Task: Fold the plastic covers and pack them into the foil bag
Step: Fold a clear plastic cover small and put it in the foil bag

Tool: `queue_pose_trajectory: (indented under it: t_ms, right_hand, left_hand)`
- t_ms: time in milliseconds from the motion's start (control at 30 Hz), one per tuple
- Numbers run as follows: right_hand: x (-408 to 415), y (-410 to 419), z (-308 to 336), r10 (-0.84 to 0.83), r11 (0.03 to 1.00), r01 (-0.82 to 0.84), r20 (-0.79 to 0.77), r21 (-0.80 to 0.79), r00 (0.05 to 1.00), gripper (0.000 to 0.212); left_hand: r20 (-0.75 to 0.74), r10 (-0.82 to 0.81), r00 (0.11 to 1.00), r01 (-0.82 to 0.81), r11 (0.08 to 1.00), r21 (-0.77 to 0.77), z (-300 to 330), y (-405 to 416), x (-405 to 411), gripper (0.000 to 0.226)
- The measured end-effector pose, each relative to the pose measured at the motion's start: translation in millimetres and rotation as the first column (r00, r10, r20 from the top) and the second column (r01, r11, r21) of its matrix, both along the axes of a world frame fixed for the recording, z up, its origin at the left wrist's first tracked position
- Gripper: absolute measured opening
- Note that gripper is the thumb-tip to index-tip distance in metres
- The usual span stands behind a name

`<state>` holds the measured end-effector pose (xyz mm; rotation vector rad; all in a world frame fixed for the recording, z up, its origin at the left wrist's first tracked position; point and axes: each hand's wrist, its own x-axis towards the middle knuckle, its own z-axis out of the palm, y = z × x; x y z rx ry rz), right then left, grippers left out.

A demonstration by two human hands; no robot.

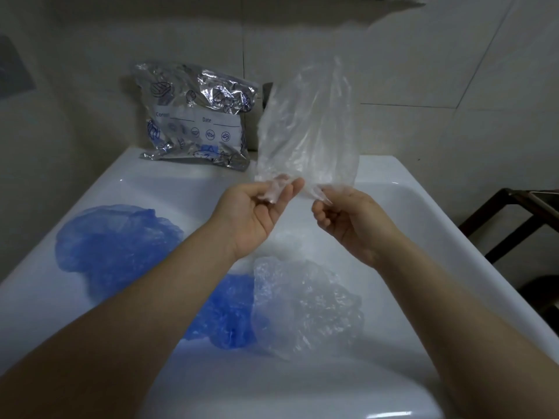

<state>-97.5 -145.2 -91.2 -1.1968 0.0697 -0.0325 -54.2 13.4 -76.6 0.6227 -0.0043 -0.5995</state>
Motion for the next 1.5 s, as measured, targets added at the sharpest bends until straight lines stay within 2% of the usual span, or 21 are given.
queue_pose_trajectory:
  t_ms: [133,267,367,433,500,633,733,800,833,900,933,1000,1067,1133,1200,1267,1300,1333,1400,1433,1500]
  right_hand:
    - [0,0,0,0.107,0.992,-0.107,0.003,0.060,0.994,0.028]
    - [-1,0,1,0.064,0.998,-0.064,-0.048,0.000,0.997,0.015]
    - [0,-3,-1,-0.062,0.987,0.048,-0.085,-0.156,0.994,0.011]
    - [0,-7,-1,-0.140,0.944,0.118,-0.053,-0.307,0.989,0.011]
    - [-1,-12,2,-0.146,0.917,0.136,0.000,-0.375,0.989,0.007]
    - [-3,-12,4,-0.102,0.924,0.112,0.046,-0.367,0.994,0.019]
    - [-1,-8,1,-0.097,0.979,0.093,-0.014,-0.182,0.995,0.019]
    - [0,-8,2,-0.099,0.993,0.104,-0.079,0.052,0.992,0.024]
    - [0,-7,3,-0.091,0.981,0.107,-0.098,0.165,0.991,0.026]
    - [-1,-7,4,-0.069,0.933,0.096,-0.088,0.347,0.994,0.027]
    - [-2,-6,3,-0.058,0.913,0.079,-0.064,0.400,0.996,0.025]
    - [-3,-5,4,-0.036,0.909,0.029,0.009,0.415,0.999,0.014]
    - [-5,-7,5,-0.022,0.937,-0.004,0.070,0.350,0.997,0.012]
    - [-8,-15,7,-0.003,0.968,-0.022,0.099,0.250,0.995,0.011]
    - [-9,-23,9,0.023,0.994,-0.033,0.098,0.108,0.995,0.018]
    - [-7,-30,9,-0.005,1.000,0.006,0.045,-0.025,0.999,0.043]
    - [-5,-32,8,-0.034,0.996,0.033,-0.014,-0.085,0.999,0.051]
    - [-3,-34,5,-0.077,0.974,0.060,-0.069,-0.221,0.995,0.054]
    - [-2,-35,3,-0.099,0.805,0.034,-0.077,-0.593,0.992,0.050]
    - [-3,-34,3,-0.076,0.739,0.015,-0.061,-0.673,0.995,0.044]
    - [-4,-33,1,-0.040,0.756,-0.014,-0.068,-0.654,0.997,0.028]
  left_hand:
    - [0.133,0.000,0.991,-0.016,0.993,0.118,-1,2,4,0.014]
    - [0.198,-0.008,0.980,-0.055,0.948,0.314,-7,1,6,0.010]
    - [0.243,-0.026,0.970,-0.083,0.899,0.430,-9,0,3,0.007]
    - [0.274,-0.051,0.960,-0.097,0.860,0.501,-9,-1,2,0.005]
    - [0.300,-0.062,0.952,-0.119,0.828,0.548,-10,-1,2,0.004]
    - [0.375,-0.131,0.917,-0.154,0.753,0.640,-10,0,1,0.006]
    - [0.436,-0.254,0.863,-0.198,0.624,0.756,-12,1,1,0.010]
    - [0.426,-0.265,0.865,-0.162,0.656,0.737,-13,0,1,0.009]
    - [0.394,-0.225,0.891,-0.115,0.727,0.677,-12,-1,0,0.009]
    - [0.282,-0.130,0.951,-0.012,0.892,0.452,-6,-3,-2,0.014]
    - [0.243,-0.105,0.964,0.019,0.943,0.331,-5,-3,-2,0.019]
    - [0.232,-0.084,0.969,0.041,0.982,0.186,-5,-2,2,0.036]
    - [0.272,-0.102,0.957,0.061,0.986,0.155,-5,2,2,0.041]
    - [0.293,-0.135,0.947,0.083,0.980,0.182,-5,8,2,0.017]
    - [0.273,-0.175,0.946,0.103,0.961,0.258,-4,12,6,0.014]
    - [0.319,-0.220,0.922,0.025,0.856,0.517,-6,13,11,0.027]
    - [0.366,-0.249,0.897,-0.057,0.754,0.654,-7,11,11,0.039]
    - [0.413,-0.269,0.870,-0.150,0.654,0.742,-6,9,10,0.047]
    - [0.519,-0.304,0.799,-0.318,0.519,0.794,-9,5,7,0.043]
    - [0.557,-0.333,0.760,-0.370,0.484,0.793,-11,4,6,0.036]
    - [0.594,-0.354,0.723,-0.408,0.474,0.780,-16,5,7,0.022]
